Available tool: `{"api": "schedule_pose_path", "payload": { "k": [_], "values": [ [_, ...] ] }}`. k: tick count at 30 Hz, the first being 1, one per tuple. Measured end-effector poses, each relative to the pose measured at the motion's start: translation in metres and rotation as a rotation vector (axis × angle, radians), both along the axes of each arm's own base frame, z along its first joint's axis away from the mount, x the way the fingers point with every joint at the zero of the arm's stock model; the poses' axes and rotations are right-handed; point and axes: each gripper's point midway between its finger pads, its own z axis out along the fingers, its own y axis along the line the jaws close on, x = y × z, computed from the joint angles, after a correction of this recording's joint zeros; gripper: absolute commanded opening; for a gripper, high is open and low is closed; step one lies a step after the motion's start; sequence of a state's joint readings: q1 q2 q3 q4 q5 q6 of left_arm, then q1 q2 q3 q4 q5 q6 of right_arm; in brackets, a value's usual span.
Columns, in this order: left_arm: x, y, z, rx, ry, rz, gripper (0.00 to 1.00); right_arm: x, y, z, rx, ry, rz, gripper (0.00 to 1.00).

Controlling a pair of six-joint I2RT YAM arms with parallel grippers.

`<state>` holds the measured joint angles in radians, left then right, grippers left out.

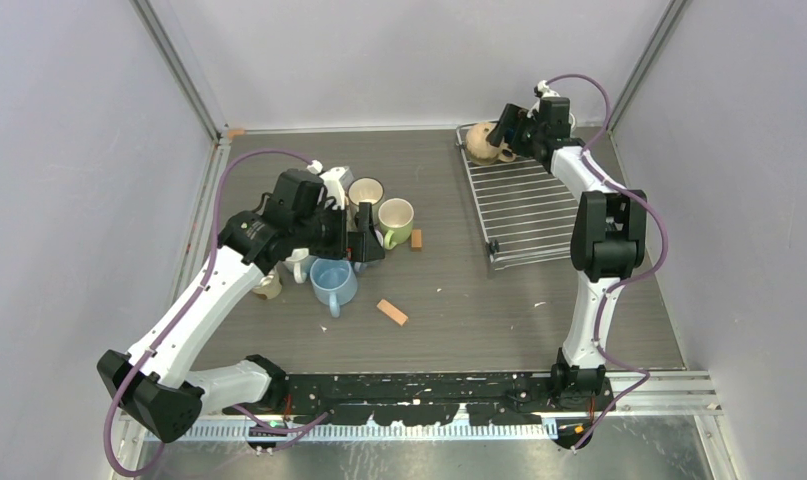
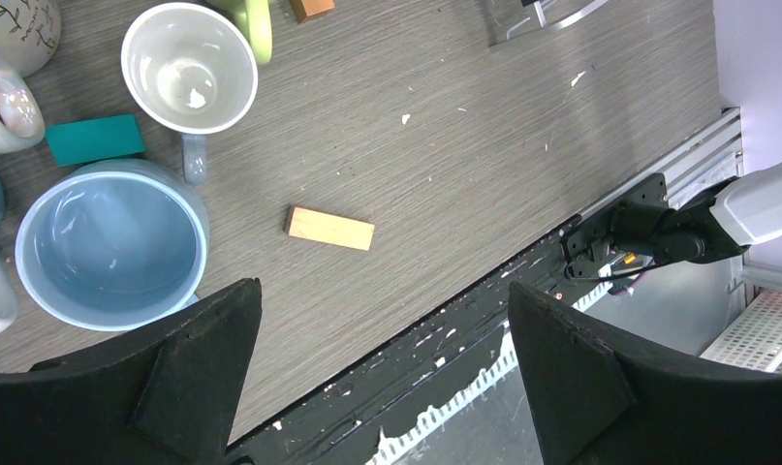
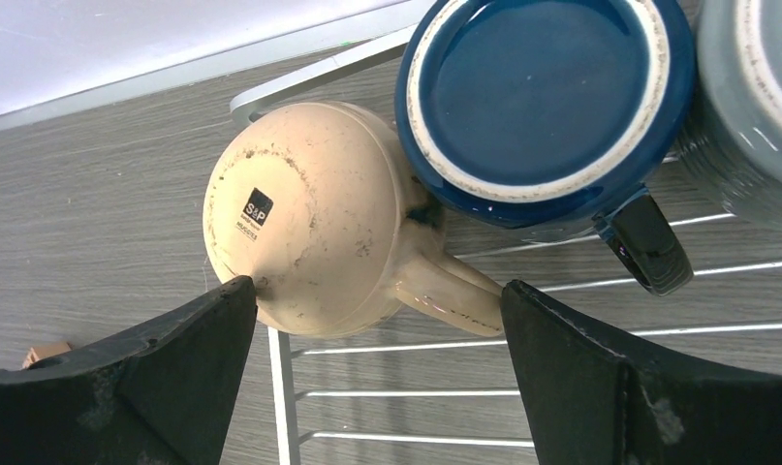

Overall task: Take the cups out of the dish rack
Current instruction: Unload the cup from the dish rack.

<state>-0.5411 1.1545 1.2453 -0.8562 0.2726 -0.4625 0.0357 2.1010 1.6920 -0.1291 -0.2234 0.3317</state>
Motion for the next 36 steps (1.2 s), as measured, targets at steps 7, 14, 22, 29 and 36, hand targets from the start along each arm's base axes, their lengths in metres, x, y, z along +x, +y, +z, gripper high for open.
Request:
{"api": "schedule_pose_path", "payload": {
  "k": [7, 14, 22, 29, 36],
  "values": [
    [0.000, 0.000, 0.001, 0.000, 0.000, 0.000, 1.00, -0.003, 0.004, -0.002, 0.000, -0.024, 0.012, 1.00],
    [0.000, 0.000, 0.001, -0.001, 0.000, 0.000, 1.00, -0.024, 0.018, -0.015, 0.014, 0.023, 0.031, 1.00],
    [-0.001, -0.001, 0.001, -0.005, 0.001, -0.004, 1.00, -0.039, 0.040, -0.015, -0.003, 0.050, 0.043, 1.00],
    [-0.002, -0.002, 0.002, -0.013, 0.006, -0.009, 1.00, -0.044, 0.053, -0.014, -0.054, 0.088, 0.029, 1.00],
    [-0.003, -0.002, 0.002, -0.015, 0.004, -0.009, 1.00, -0.040, 0.044, -0.011, -0.103, 0.089, -0.026, 0.86]
  ]
}}
